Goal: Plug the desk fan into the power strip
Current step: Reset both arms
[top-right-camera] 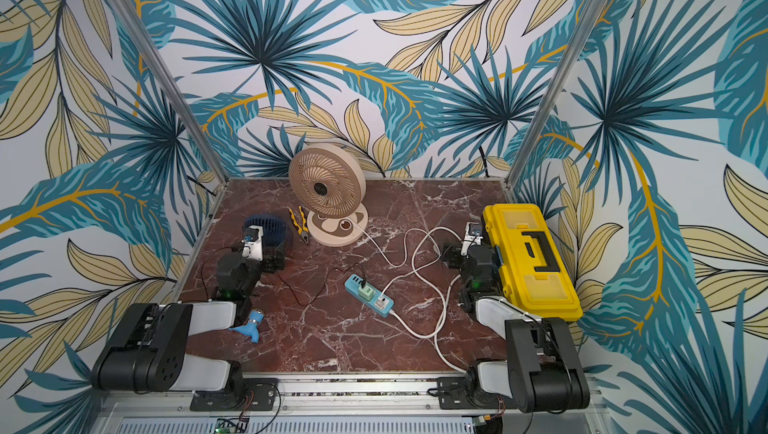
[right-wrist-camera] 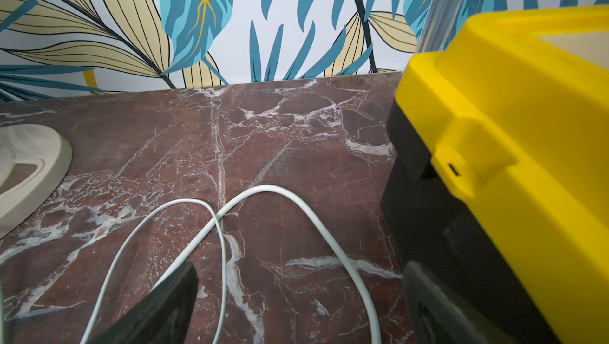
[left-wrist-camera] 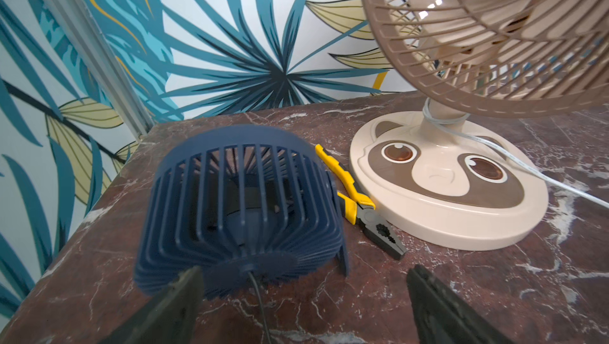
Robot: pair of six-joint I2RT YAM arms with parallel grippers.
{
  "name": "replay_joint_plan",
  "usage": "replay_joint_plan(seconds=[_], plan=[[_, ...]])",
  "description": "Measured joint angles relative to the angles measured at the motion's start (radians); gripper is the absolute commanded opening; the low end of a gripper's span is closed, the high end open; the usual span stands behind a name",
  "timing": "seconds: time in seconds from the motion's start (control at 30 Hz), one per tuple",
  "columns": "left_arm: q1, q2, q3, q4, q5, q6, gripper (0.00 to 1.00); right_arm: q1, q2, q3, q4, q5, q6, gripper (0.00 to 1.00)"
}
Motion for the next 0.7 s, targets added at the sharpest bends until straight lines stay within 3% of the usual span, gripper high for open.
replay_joint_plan(seconds=[0.3, 0.7], plan=[[-0.006, 0.070, -0.002, 0.043, 0.079, 0.050, 1.00, 0.026, 0.145, -0.024, 0.167, 0.000, -0.050, 0.99], [-0.002, 0.073, 0.073, -0.075, 0.029, 0.021, 1.00, 0.029, 0.193, 0.012, 0.165, -0.006, -0.064, 1.00]])
